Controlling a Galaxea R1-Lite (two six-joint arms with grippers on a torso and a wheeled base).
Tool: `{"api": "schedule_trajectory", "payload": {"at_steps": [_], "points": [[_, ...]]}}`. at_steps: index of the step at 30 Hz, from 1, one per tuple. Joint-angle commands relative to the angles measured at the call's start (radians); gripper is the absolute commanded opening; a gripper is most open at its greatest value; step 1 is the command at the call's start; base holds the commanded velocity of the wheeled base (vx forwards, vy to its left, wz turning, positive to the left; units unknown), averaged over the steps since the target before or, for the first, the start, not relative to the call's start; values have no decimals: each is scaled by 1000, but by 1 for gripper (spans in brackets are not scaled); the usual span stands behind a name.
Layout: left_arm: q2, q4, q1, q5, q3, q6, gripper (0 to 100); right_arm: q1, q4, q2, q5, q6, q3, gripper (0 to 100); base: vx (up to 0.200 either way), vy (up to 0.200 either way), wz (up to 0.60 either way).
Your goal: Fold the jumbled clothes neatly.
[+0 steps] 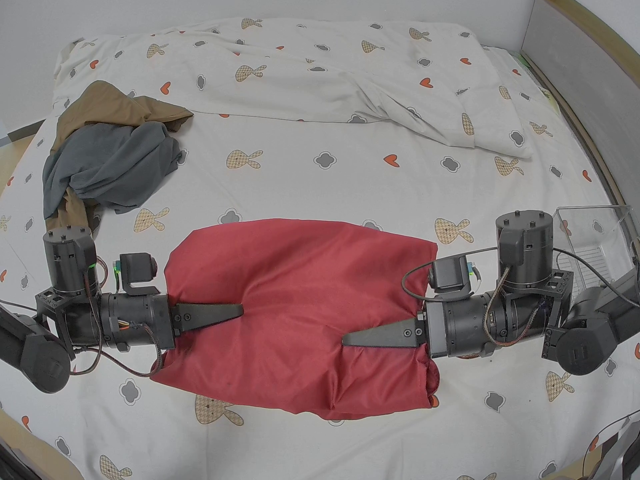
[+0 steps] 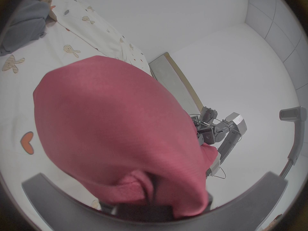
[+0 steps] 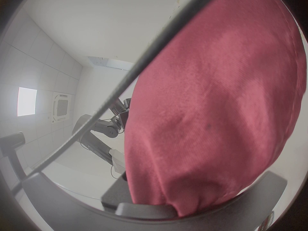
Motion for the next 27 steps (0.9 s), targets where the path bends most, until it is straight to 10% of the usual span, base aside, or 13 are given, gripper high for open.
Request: {"api": "schedule_trajectory", "payload": {"at_steps": [1, 27], "points": [[2, 0, 0, 2, 0, -1, 0, -1, 0, -1, 0, 0, 1, 0, 0, -200, 0], [6, -2, -6, 4, 6, 1, 0, -1, 0, -18, 0, 0, 6, 0, 0, -200, 0]]}}
